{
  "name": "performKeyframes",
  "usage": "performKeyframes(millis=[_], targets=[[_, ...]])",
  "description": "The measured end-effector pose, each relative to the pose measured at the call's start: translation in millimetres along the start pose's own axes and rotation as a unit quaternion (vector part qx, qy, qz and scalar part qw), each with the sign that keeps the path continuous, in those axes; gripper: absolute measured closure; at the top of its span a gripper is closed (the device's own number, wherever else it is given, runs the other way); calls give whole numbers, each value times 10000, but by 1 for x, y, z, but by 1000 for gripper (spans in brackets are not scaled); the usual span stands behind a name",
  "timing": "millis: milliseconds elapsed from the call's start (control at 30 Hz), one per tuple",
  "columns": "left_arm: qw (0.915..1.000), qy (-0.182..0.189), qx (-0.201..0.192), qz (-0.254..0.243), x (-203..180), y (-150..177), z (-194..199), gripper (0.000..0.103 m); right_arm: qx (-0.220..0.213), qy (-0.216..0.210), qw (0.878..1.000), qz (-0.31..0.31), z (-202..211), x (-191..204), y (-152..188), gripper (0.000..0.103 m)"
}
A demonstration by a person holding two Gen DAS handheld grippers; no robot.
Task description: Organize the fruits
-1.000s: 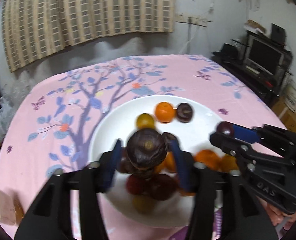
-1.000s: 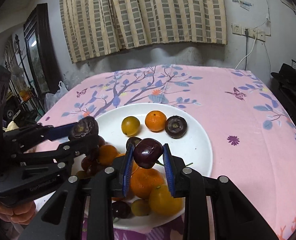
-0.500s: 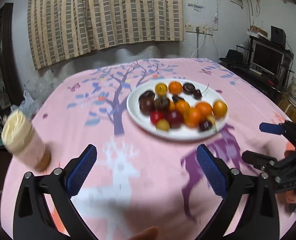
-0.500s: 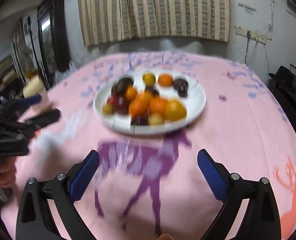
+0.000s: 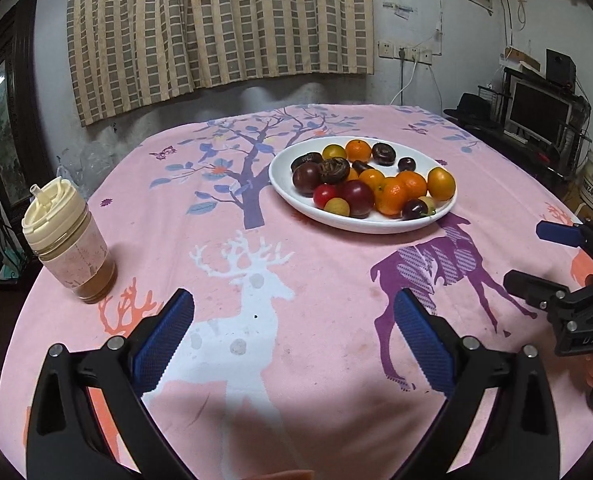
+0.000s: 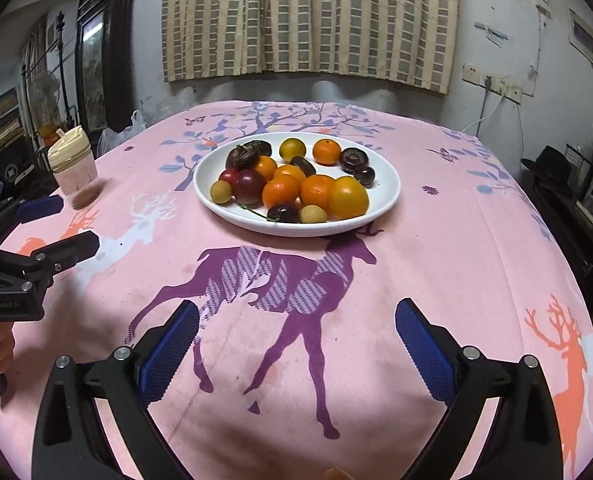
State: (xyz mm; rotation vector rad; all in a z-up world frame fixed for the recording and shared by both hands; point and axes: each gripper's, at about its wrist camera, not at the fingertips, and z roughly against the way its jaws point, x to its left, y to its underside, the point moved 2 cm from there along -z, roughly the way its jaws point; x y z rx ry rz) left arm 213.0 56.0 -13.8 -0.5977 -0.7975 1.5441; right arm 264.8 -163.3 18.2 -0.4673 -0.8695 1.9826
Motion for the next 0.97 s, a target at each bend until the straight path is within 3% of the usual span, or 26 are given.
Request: performKeyframes(millis=[967], targets=[[9999, 11, 79, -61, 0, 4, -2, 5, 96, 10, 9999, -31, -1, -1, 1, 4]])
